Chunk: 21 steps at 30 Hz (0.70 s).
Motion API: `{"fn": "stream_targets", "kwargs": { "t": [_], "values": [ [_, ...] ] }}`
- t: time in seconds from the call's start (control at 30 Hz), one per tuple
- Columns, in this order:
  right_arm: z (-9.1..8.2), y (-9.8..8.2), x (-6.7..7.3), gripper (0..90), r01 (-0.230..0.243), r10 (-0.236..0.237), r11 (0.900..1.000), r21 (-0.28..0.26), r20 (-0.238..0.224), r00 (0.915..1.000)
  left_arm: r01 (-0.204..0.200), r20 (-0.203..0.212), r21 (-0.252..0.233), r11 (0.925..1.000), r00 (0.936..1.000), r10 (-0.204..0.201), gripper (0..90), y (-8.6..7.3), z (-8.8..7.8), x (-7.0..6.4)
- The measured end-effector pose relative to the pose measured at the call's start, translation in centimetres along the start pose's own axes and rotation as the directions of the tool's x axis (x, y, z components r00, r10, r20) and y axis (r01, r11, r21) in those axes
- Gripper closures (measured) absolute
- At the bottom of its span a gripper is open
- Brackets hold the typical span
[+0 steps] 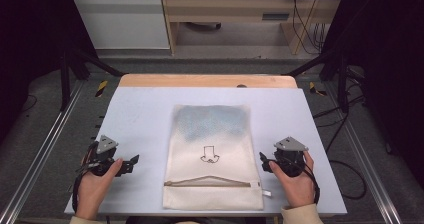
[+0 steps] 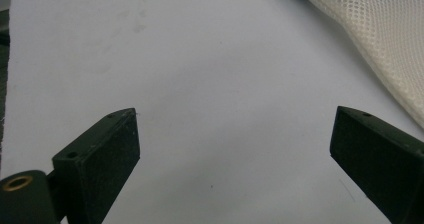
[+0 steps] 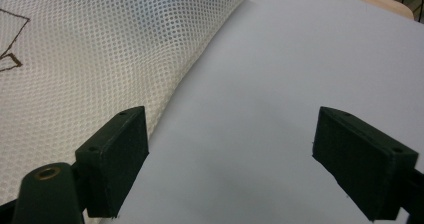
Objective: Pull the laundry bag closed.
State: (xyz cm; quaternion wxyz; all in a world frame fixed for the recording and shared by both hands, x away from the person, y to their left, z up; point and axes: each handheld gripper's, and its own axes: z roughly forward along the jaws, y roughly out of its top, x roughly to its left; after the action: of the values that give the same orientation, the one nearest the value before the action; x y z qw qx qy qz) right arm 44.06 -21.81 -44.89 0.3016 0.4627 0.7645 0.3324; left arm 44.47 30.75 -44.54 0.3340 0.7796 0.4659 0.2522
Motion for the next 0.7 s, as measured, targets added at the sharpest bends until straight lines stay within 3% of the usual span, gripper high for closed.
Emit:
{"fn": "stream_targets", "kwargs": {
  "t": [0.03,0.13,0.3,0.37,0.5,0.53,0.57,0.6,0.63,0.67,0.7],
  "values": [
    [0.0,0.0,0.2,16.7,0.027,-0.027,1.000,0.003,0.000,0.9996,-0.005,-0.014,0.011,0.9999,0.9999,0.006,6.4,-0.1,-0.1,-0.1],
    [0.0,0.1,0.6,17.6,0.030,-0.030,1.000,0.005,-0.015,0.9994,-0.030,-0.002,0.035,0.9989,0.9995,0.030,6.5,-0.4,-0.1,-0.3],
    [-0.1,0.8,2.2,14.2,0.074,-0.070,0.996,0.046,-0.083,0.9941,-0.034,0.006,0.020,0.9992,0.9994,0.034,6.5,-1.0,-0.6,-0.7],
    [-0.1,1.3,3.0,12.2,0.120,-0.111,0.990,0.071,-0.113,0.9873,-0.038,0.021,0.023,0.9990,0.9991,0.038,6.5,-1.1,-0.7,-0.7],
    [0.0,2.7,5.3,10.1,0.182,-0.163,0.979,0.095,-0.174,0.9711,-0.027,0.009,0.014,0.9995,0.9996,0.027,7.0,-1.0,-0.6,-0.4],
    [0.0,2.7,5.3,10.1,0.182,-0.163,0.979,0.095,-0.174,0.9711,-0.026,0.001,0.018,0.9995,0.9997,0.026,7.0,-1.0,-0.6,-0.4],
    [0.0,3.1,6.2,9.1,0.209,-0.186,0.972,0.103,-0.202,0.9617,-0.025,0.000,0.020,0.9995,0.9997,0.025,7.0,-1.1,-0.5,-0.3],
    [0.1,3.7,7.5,10.1,0.257,-0.226,0.959,0.115,-0.230,0.9466,-0.021,0.003,0.026,0.9994,0.9998,0.021,7.4,-1.2,-0.4,-0.1],
    [0.1,3.7,7.5,10.1,0.257,-0.226,0.959,0.115,-0.230,0.9466,-0.021,0.003,0.026,0.9994,0.9998,0.021,7.5,-1.2,-0.4,-0.1],
    [0.2,4.2,8.8,11.1,0.297,-0.259,0.948,0.115,-0.262,0.9295,-0.018,0.009,0.019,0.9997,0.9998,0.018,7.5,-1.2,-0.4,0.0],
    [0.2,4.4,9.3,11.7,0.316,-0.272,0.941,0.124,-0.282,0.9202,-0.016,0.006,0.021,0.9996,0.9999,0.016,7.6,-1.1,-0.4,0.0]
  ]
}}
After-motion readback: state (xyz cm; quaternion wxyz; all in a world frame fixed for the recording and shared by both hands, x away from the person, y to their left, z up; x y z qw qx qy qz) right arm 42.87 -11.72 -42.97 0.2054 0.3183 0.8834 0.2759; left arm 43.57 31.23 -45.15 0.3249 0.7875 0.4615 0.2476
